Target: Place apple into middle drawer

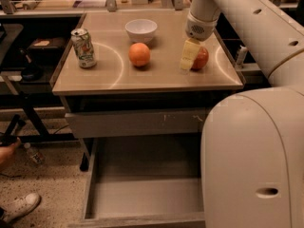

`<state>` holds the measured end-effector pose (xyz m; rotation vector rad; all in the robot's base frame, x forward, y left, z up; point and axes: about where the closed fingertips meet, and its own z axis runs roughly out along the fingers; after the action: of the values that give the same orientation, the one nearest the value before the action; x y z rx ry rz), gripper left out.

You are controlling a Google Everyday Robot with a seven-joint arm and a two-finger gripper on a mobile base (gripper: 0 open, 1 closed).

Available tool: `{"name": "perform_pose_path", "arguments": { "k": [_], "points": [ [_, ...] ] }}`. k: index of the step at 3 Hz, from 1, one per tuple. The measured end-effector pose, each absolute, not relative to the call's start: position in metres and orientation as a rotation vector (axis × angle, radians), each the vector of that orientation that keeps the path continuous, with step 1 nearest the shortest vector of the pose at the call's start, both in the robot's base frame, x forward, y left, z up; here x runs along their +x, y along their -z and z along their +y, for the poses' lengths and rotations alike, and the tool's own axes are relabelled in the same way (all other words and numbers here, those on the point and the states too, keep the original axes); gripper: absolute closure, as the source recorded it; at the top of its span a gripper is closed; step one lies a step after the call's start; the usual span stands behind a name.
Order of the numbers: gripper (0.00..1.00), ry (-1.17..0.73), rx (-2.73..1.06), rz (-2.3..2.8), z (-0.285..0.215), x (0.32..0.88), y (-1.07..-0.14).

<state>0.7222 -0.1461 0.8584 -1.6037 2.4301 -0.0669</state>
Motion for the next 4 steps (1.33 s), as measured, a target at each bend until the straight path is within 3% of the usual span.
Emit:
{"name": "perform_pose_path", "arguments": {
  "k": [4],
  "points": [
    [0.00, 0.066, -1.523, 2.497, -0.190, 0.736, -0.837]
  ]
}}
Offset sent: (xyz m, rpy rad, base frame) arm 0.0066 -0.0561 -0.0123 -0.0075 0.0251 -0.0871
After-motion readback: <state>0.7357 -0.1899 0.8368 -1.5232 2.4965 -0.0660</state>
